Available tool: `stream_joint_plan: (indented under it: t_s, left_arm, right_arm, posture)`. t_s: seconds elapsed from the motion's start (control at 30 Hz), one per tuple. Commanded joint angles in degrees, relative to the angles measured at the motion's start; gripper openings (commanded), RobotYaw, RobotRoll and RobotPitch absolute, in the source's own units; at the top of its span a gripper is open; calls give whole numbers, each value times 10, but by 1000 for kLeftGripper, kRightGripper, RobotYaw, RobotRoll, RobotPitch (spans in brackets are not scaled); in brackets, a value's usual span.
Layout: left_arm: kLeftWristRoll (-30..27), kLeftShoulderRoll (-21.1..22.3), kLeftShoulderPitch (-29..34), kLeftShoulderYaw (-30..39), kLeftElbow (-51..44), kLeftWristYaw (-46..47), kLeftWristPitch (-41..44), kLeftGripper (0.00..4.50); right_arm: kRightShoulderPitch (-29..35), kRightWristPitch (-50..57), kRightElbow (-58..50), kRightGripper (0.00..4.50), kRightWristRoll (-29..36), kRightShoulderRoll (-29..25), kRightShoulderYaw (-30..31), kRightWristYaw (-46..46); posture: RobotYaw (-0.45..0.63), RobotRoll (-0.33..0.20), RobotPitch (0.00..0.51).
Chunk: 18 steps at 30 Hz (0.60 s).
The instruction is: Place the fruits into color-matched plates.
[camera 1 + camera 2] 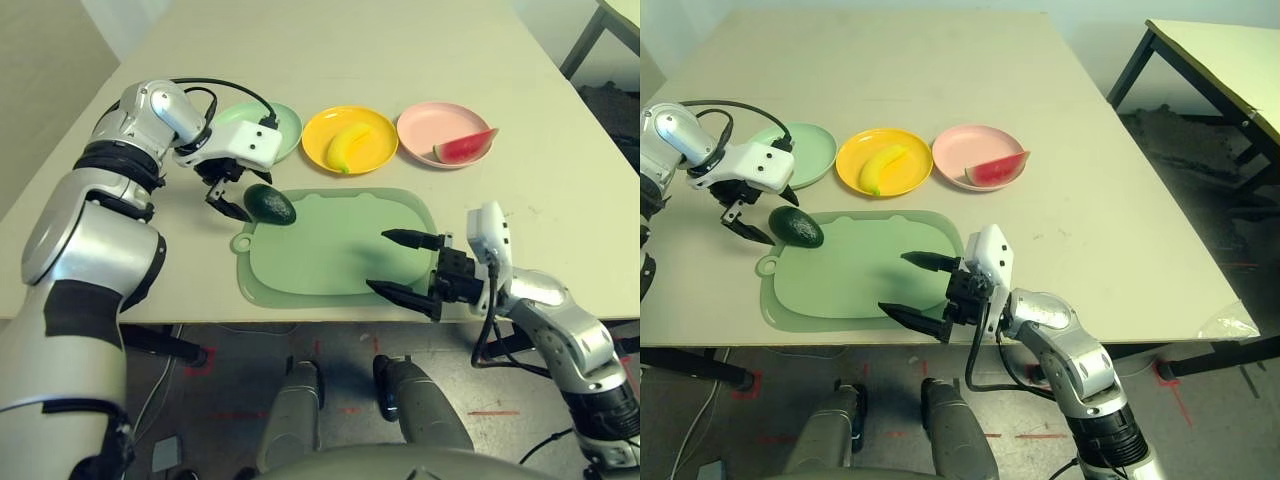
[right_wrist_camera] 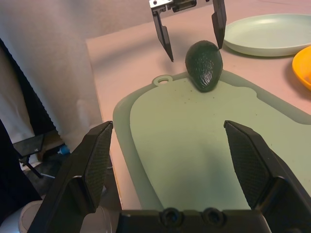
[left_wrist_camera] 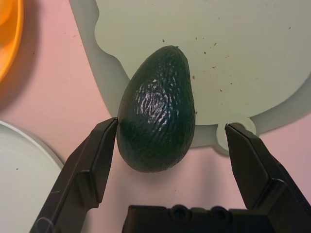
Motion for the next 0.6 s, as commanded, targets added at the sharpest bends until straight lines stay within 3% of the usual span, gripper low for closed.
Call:
stream_joint_plan:
  t_s: [0.03,0.6]
  left_arm:
    - [19,-1,9,8,8,-4,-11,4487]
    - [72,-15,20,59,18,-4,-18,4487]
  right_arm:
    - [0,7,-15,4500,7,-3,-5,-4]
    - [10,12,-28,4500,8,-7,-8,-8]
  posture:
    - [-262,0,193]
    - [-276,0,196]
